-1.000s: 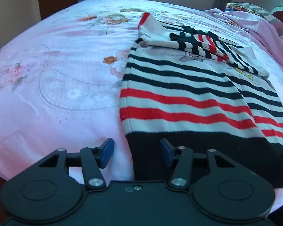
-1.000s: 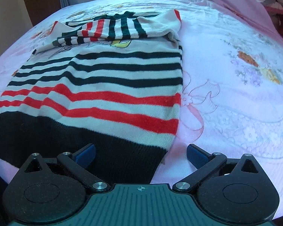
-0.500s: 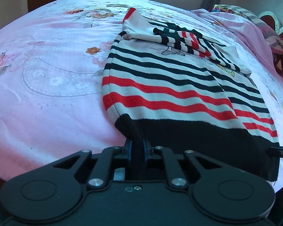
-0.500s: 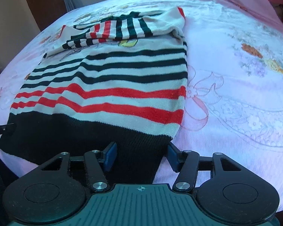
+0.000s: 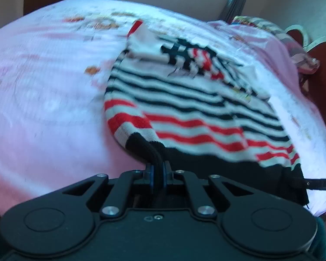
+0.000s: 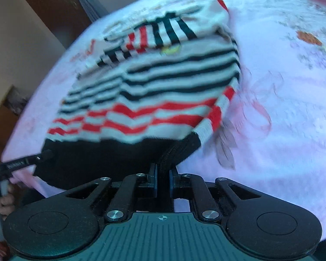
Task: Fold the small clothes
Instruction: 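Close both tools on the black hem band, then lift the hem with both tools and fold it over onto the collar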
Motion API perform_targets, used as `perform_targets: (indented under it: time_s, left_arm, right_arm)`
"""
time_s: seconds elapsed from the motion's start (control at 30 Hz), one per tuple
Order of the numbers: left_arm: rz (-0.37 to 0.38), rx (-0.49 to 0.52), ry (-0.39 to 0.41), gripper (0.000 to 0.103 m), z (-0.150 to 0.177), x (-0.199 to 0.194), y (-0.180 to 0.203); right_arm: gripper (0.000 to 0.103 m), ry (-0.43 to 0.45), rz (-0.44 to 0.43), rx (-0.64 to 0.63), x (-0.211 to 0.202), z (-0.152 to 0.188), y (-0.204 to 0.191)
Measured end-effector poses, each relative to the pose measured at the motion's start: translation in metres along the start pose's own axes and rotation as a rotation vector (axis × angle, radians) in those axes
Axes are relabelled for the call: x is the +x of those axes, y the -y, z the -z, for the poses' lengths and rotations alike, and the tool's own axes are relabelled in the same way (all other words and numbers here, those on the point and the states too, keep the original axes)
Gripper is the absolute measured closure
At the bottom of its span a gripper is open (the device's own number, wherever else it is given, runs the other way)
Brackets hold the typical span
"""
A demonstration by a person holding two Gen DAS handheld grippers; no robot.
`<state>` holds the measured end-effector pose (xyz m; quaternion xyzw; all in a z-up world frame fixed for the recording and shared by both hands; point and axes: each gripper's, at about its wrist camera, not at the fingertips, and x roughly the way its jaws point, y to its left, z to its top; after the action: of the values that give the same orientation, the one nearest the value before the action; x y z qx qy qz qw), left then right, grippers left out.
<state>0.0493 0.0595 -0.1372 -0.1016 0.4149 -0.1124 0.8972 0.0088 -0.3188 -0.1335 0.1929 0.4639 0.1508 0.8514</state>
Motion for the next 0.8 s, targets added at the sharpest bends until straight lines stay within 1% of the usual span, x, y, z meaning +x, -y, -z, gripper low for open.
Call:
perform_targets:
  time_s: [0.07, 0.17, 0.27, 0.37, 0.47, 0.53, 0.6, 0.7, 0.8]
  left_arm:
    - [0.023, 0.0, 0.028, 0.097, -0.012, -0.006, 0.004]
    - [0.053, -0.004, 0.077, 0.097, -0.04, -0.009, 0.012]
    - [0.081, -0.032, 0.111, 0.097, -0.079, 0.0, 0.016]
    - [0.076, -0.043, 0.149, 0.097, -0.121, 0.019, 0.024]
    - [0.063, -0.068, 0.175, 0.097, -0.159, 0.043, 0.026]
    - [0.051, -0.103, 0.19, 0.097, -0.19, 0.067, 0.026]
    - [0.03, -0.109, 0.196, 0.097, -0.217, 0.093, 0.026]
    - [0.01, -0.14, 0.182, 0.097, -0.252, 0.133, 0.027]
    - [-0.047, -0.141, 0.161, 0.097, -0.275, 0.177, 0.029]
  right_arm:
    - [0.095, 0.041, -0.031, 0.019, -0.008, -0.011, -0.003]
    - [0.096, 0.112, -0.062, 0.046, -0.021, -0.035, -0.003]
    - [0.097, 0.171, -0.086, 0.069, -0.025, -0.07, -0.001]
    - [0.097, 0.226, -0.092, 0.084, -0.02, -0.109, 0.005]
    - [0.097, 0.272, -0.101, 0.127, -0.005, -0.154, 0.019]
    - [0.097, 0.294, -0.099, 0.155, 0.011, -0.187, 0.03]
    - [0.097, 0.308, -0.079, 0.172, 0.032, -0.221, 0.041]
    - [0.097, 0.3, -0.048, 0.182, 0.07, -0.271, 0.056]
    - [0.097, 0.284, -0.003, 0.198, 0.106, -0.304, 0.073]
